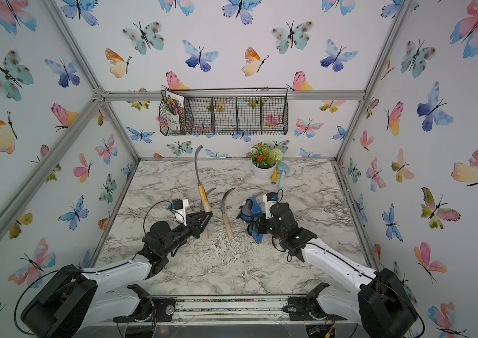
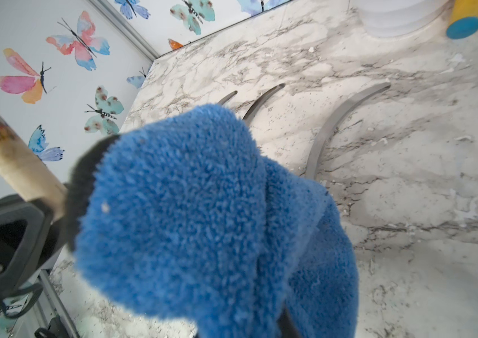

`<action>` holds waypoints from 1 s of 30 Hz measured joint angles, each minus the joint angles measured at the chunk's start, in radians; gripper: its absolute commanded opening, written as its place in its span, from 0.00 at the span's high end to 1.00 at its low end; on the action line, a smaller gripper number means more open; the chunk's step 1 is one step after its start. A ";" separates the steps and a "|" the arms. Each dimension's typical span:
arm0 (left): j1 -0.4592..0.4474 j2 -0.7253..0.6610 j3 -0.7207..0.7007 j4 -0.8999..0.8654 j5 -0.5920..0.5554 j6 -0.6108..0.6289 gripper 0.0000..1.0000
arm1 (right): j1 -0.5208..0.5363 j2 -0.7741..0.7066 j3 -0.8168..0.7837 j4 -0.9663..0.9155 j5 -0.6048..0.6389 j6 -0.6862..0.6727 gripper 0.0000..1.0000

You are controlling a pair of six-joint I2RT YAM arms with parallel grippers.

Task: Wipe small sickles with rags
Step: Wipe the small sickle.

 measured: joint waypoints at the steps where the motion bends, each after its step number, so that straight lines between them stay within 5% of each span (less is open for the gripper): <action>1: 0.004 -0.012 -0.008 0.007 0.002 -0.003 1.00 | 0.024 0.000 -0.007 0.005 -0.007 0.000 0.98; 12: 0.003 0.063 -0.019 0.080 0.096 -0.014 1.00 | 0.213 0.103 -0.010 0.163 -0.135 0.004 0.98; 30: -0.050 0.063 0.016 0.096 0.113 0.001 1.00 | 0.218 0.320 0.170 0.297 -0.193 -0.002 0.98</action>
